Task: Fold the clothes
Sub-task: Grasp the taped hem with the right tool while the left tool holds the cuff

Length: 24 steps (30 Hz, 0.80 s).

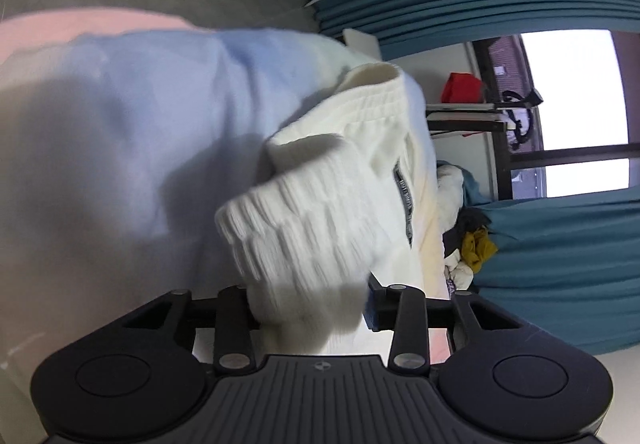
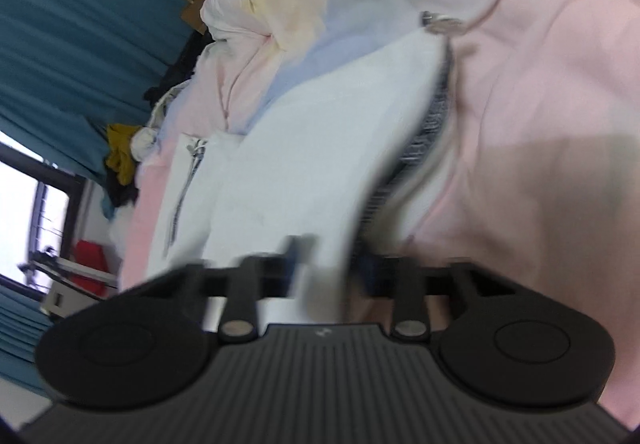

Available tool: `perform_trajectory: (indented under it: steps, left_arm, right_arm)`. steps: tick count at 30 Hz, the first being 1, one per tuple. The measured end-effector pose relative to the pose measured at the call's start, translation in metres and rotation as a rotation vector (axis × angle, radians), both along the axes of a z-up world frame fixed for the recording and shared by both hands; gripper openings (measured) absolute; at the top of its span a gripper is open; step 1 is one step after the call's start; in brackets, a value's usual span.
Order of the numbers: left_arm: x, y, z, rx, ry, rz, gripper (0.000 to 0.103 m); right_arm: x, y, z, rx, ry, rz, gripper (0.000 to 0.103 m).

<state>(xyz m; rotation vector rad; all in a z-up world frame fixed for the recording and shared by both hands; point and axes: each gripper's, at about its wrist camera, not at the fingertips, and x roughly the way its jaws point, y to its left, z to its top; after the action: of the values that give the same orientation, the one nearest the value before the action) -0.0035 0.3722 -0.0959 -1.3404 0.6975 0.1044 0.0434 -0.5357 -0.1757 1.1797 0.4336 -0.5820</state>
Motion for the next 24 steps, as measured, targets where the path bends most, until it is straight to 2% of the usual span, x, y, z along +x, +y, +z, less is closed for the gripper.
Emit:
perform_trajectory:
  steps: [1,3,5,6,11,18,22,24]
  left_arm:
    - [0.001,0.002,-0.003,-0.014,-0.001,0.0,0.037]
    - [0.003,0.004,-0.007,-0.027,-0.016,-0.002,0.023]
    - [0.002,0.003,-0.004,-0.004,-0.042,-0.007,0.013]
    - [0.002,0.002,-0.002,0.007,-0.054,-0.01,0.011]
    - [-0.004,-0.006,0.014,0.074,-0.127,-0.02,0.009]
    - [-0.023,-0.001,0.048,0.063,-0.201,0.003,0.008]
    - [-0.01,0.0,0.08,0.083,-0.199,-0.01,0.008]
    - [0.005,-0.001,0.096,0.091,-0.197,-0.015,0.008]
  right_arm:
    - [-0.002,0.0,0.003,-0.013,-0.005,-0.003,0.011]
    - [-0.007,0.001,0.009,-0.038,-0.014,-0.01,0.009]
    - [-0.012,0.002,0.015,-0.064,-0.024,-0.016,0.009]
    - [-0.014,0.003,0.018,-0.077,-0.029,-0.019,0.009]
    - [-0.026,0.006,0.034,-0.143,-0.056,-0.036,0.008]
    - [-0.049,0.018,0.079,-0.261,-0.174,-0.071,0.008]
    - [-0.033,0.014,0.091,-0.26,-0.188,-0.036,0.008]
    - [-0.002,0.009,0.099,-0.263,-0.178,-0.018,0.008]
